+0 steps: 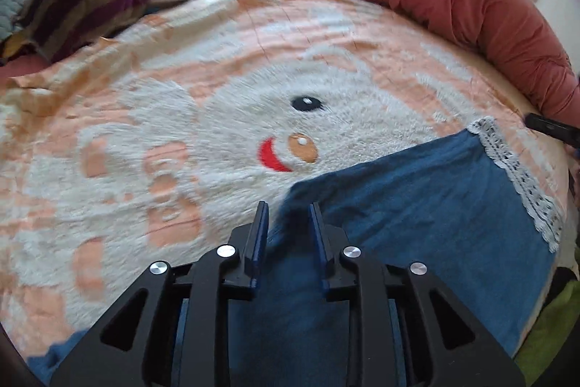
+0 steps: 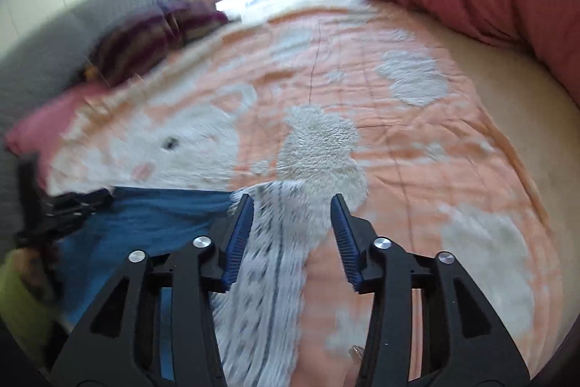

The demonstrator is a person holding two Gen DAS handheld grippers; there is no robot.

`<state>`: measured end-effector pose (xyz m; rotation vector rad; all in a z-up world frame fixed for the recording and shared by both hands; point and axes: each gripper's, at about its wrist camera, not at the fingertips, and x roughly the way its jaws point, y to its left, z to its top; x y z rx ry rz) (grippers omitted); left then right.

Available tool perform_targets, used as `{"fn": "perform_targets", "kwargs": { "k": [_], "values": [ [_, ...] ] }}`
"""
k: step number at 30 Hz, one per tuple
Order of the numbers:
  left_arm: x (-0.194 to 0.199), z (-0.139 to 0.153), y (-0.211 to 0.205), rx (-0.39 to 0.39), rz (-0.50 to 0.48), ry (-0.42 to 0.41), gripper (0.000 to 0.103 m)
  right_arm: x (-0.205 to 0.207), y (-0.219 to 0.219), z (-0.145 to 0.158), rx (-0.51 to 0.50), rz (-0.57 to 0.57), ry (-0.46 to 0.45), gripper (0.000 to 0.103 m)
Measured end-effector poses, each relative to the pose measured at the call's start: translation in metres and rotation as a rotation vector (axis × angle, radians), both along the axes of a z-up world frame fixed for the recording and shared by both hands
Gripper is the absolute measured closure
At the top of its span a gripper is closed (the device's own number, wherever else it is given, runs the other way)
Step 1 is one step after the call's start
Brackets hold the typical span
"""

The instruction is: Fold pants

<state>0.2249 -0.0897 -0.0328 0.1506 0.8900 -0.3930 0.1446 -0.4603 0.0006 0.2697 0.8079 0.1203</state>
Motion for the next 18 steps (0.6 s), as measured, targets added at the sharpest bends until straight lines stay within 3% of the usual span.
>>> {"fn": "perform_targets", "kwargs": {
  "k": [3, 6, 9, 15, 17, 18],
  "values": [
    [-0.025, 0.017, 0.023, -0.007, 0.033, -0.040, 0.072, -0.043, -0.003, 0.009, 0.043, -0.003, -0.016, 0.059],
    [-0.053, 0.024, 0.042, -0.016, 0.053, -0.048, 0.070, -0.073, 0.002, 0.000, 0.063, 0.002, 0.055, 0.058],
    [-0.080, 0.026, 0.055, -0.013, 0.061, -0.049, 0.070, -0.089, 0.011, -0.013, 0.073, 0.006, 0.112, 0.058],
    [-0.122, 0.011, 0.069, 0.071, 0.068, -0.018, 0.069, -0.099, 0.018, -0.027, 0.066, 0.001, 0.193, 0.059],
    [-0.125, 0.002, 0.074, 0.116, 0.093, -0.007, 0.051, -0.098, 0.022, -0.030, 0.059, 0.013, 0.210, 0.059],
    [-0.125, -0.003, 0.076, 0.156, 0.113, -0.007, 0.050, -0.096, 0.024, -0.033, 0.053, 0.019, 0.225, 0.058]
  ]
}}
